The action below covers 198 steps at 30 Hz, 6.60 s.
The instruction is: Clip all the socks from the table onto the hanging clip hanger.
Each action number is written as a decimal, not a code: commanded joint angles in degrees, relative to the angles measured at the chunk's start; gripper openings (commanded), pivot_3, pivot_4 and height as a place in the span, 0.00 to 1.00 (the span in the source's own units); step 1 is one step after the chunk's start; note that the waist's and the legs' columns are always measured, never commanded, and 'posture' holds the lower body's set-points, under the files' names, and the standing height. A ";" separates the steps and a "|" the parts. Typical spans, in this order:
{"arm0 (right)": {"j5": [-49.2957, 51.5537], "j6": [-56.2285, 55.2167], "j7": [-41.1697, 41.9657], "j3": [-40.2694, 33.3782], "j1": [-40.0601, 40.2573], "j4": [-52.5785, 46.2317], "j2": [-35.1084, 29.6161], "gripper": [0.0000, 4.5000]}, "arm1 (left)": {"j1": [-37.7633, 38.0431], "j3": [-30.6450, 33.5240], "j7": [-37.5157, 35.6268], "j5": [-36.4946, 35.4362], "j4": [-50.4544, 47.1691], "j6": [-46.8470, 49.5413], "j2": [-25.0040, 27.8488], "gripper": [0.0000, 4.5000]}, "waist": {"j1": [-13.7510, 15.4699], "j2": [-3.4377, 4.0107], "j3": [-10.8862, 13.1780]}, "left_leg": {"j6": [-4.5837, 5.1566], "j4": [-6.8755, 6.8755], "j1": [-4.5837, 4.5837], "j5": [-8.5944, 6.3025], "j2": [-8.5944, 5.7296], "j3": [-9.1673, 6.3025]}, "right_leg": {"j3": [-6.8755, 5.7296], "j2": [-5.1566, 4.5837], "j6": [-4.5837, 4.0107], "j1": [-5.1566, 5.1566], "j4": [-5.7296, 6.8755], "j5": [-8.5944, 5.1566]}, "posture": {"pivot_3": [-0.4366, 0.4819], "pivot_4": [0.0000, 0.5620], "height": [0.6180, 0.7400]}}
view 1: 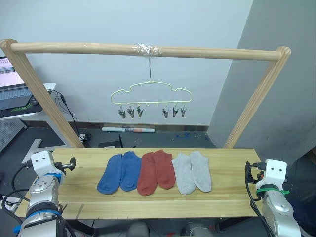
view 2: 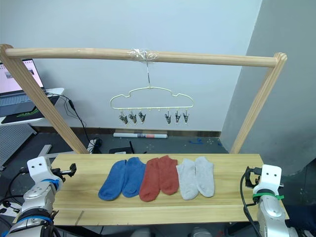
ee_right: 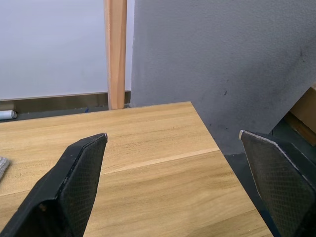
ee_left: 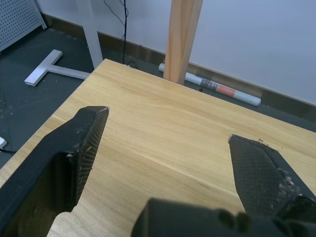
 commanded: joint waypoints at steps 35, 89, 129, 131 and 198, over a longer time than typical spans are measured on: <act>16.43 18.79 29.24 17.08 -21.75 -22.67 -11.92 1.00 | 3.66 -8.81 -13.31 -14.21 -67.34 26.98 -5.47 0.57 | 0.11 0.14 10.08 | 0.03 0.17 -1.06 -0.06 -0.13 -0.26 | -0.17 -0.15 0.66 -0.60 -0.12 0.01 | 0.70 0.43 1.00; 29.56 29.97 27.52 20.05 -43.47 -27.58 -8.49 1.00 | -2.07 -5.04 -2.40 -11.08 -70.61 30.76 -11.38 0.57 | -1.41 0.13 11.49 | -0.05 0.45 -1.67 -0.12 -0.14 -1.61 | -1.54 -0.32 0.64 -0.53 -0.12 0.01 | 0.65 0.44 1.00; 29.85 29.54 27.33 20.26 -42.58 -27.68 -10.17 1.00 | -7.22 -5.88 -3.84 -10.81 -64.72 25.78 -13.27 0.00 | -1.42 0.17 11.68 | -0.06 0.46 -1.87 -0.11 -0.19 -1.85 | -1.72 -0.38 0.63 -0.57 -0.19 0.01 | 0.64 0.44 1.00; 28.35 29.89 27.25 21.09 -39.94 -27.76 -11.65 1.00 | -7.22 -6.10 -3.75 -10.44 -64.62 26.25 -12.93 0.00 | -1.41 0.17 11.68 | -0.06 0.46 -1.89 -0.11 -0.19 -1.87 | -1.75 -0.38 0.63 -0.57 -0.19 0.01 | 0.64 0.44 1.00; -7.47 13.55 33.39 42.38 -45.18 -1.70 -0.04 0.01 | -11.17 15.05 11.55 -65.29 -61.56 82.16 -14.48 0.00 | -0.53 0.25 11.74 | -0.30 0.87 -2.00 0.12 -1.01 -3.28 | -3.00 -1.29 0.57 0.03 -0.03 -0.09 | 0.74 0.42 1.00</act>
